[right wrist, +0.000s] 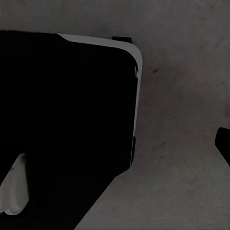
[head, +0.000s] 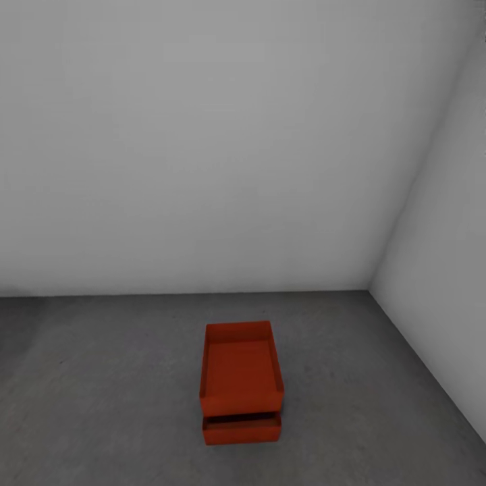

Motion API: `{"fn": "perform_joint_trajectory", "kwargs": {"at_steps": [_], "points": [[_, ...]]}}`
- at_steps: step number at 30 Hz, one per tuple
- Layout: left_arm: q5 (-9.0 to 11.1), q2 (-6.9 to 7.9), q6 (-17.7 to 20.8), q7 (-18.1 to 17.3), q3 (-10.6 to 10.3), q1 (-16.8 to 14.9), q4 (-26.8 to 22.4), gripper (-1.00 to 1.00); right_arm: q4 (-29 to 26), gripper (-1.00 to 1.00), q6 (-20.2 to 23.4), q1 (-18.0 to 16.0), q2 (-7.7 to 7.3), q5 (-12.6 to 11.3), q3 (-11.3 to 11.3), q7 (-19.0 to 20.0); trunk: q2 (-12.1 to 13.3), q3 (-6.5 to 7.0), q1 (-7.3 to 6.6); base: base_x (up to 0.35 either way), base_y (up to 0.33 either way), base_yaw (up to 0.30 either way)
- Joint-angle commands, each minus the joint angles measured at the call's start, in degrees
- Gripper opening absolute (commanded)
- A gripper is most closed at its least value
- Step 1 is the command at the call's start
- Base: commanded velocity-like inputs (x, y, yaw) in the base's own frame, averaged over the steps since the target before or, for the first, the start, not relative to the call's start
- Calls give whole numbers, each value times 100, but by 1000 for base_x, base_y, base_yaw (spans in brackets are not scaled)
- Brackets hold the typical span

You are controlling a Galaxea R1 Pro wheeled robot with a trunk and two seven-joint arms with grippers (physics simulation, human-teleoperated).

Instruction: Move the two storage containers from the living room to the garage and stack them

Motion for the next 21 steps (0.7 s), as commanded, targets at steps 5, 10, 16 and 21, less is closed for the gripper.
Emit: {"fn": "perform_joint_trajectory", "kwargs": {"at_steps": [5,10,16,21], "points": [[40,-1,-64,9,-42,-3,-7,100,20,100,-35,-8,23,-61,41,22,-8,37,2,0,0,0],[40,5,-79,7,-38,-3,-8,100,20,100,-40,-9,11,-127,41,22,-8,84,2,0,0,0],[40,7,-83,7,-36,-3,-9,100,19,100,-44,-8,25,-231,41,31,-8,139,2,0,0,0],[40,8,-83,8,-37,-3,-9,100,25,100,-39,-8,31,-226,45,36,-8,186,2,0,0,0]]}}
